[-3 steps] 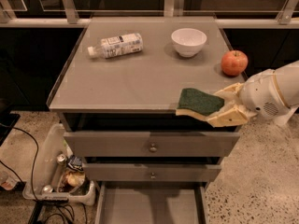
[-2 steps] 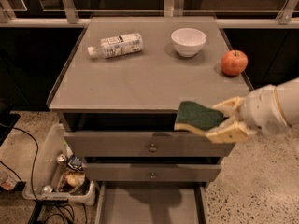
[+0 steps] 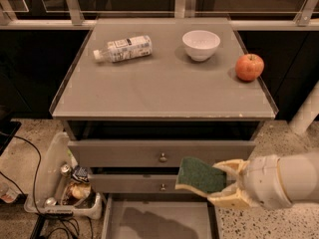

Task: Place sponge into bottom drawer

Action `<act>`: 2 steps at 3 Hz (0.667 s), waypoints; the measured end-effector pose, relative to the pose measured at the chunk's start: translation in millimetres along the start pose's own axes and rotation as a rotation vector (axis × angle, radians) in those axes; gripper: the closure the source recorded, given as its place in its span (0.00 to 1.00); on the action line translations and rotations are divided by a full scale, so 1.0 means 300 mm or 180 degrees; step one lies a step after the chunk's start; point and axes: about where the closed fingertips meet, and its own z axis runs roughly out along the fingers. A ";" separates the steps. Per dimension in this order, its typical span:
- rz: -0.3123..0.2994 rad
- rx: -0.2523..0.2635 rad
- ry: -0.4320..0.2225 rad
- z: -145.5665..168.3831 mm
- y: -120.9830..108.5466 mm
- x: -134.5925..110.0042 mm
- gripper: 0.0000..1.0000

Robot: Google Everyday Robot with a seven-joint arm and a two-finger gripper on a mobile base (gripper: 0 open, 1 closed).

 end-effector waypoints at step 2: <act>0.0140 0.0153 0.0215 0.318 -0.047 0.216 1.00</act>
Offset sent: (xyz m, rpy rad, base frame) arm 0.0512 0.0182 -0.1829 -0.1091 0.0628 -0.1681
